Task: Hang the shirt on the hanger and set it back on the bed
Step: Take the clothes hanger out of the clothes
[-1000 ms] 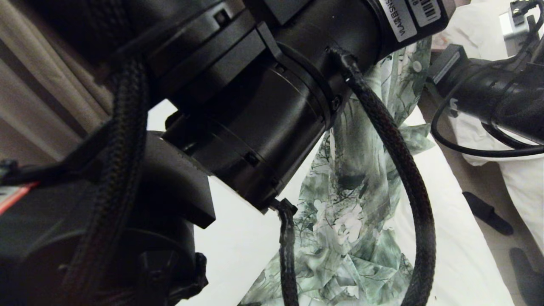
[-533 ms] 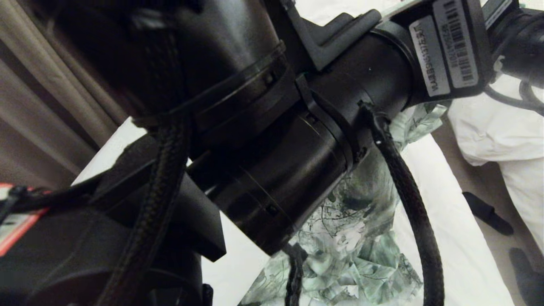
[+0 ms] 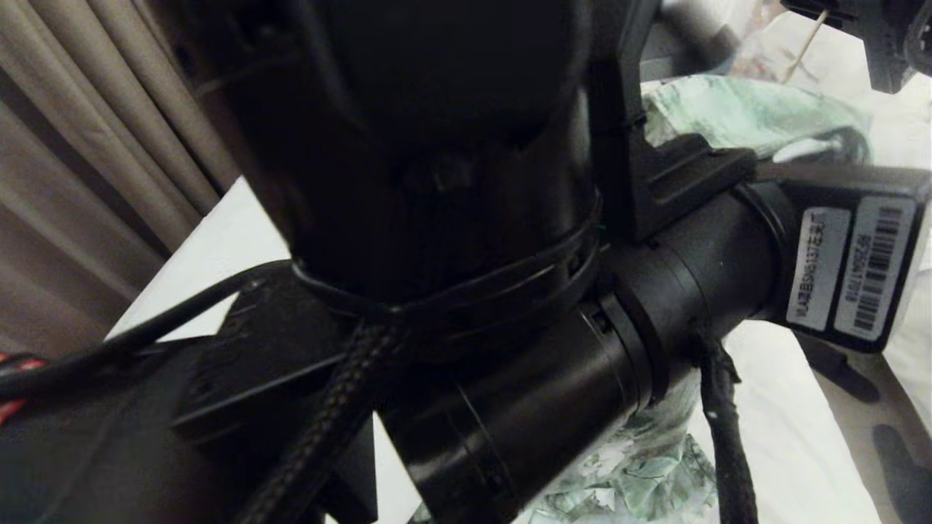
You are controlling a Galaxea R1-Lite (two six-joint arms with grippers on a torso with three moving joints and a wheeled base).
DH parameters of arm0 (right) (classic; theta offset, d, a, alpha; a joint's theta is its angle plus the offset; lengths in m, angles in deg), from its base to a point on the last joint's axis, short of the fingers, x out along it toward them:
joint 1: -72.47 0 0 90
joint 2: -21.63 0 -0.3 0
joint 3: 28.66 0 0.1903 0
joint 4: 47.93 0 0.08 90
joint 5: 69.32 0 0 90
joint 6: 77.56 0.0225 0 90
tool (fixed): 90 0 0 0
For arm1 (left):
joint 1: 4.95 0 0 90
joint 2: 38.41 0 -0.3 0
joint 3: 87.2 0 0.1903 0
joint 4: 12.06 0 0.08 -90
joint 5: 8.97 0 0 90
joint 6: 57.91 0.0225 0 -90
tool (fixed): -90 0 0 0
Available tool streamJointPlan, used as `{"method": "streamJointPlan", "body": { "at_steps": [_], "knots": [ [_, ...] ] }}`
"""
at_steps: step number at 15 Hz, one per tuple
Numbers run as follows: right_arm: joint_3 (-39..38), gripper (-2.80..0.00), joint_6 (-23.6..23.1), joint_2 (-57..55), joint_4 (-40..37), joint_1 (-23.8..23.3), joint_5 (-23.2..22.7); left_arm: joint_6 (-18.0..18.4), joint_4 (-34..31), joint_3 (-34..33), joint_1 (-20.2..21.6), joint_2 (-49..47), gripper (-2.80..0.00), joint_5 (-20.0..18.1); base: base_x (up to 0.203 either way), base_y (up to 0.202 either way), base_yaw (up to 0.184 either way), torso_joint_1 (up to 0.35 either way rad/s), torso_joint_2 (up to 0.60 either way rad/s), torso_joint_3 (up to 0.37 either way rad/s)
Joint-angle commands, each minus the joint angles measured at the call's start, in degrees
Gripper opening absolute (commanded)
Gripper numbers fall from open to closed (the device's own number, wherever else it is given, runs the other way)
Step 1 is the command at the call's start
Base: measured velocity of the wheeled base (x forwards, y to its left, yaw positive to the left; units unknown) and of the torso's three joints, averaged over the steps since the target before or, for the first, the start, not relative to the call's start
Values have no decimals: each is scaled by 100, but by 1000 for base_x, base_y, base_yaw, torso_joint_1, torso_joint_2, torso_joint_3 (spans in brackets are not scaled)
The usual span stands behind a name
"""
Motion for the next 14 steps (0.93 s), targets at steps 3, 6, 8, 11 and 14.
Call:
{"method": "streamJointPlan", "body": {
  "at_steps": [3, 6, 8, 11, 14],
  "knots": [
    [326, -280, 21, 40, -214, 49, 4, 125, -518, 207, -23, 242, -280, 66, 0, 0, 0, 0, 0, 0],
    [583, -280, 21, 64, -534, 48, 4, 118, -1605, 400, -57, 413, -280, 330, 0, 0, 0, 0, 0, 0],
    [809, -280, 21, 60, -686, 55, -4, 116, -1621, 399, -52, 295, -280, 366, 0, 0, 0, 0, 0, 0],
    [894, -280, 21, 64, -879, 48, 0, 128, -1649, 421, -51, 262, -280, 360, 0, 0, 0, 0, 0, 0],
    [910, -280, 21, 90, -879, 48, 4, 412, -1657, 404, -83, 297, 0, 373, 0, 0, 0, 0, 0, 0]
  ]
}}
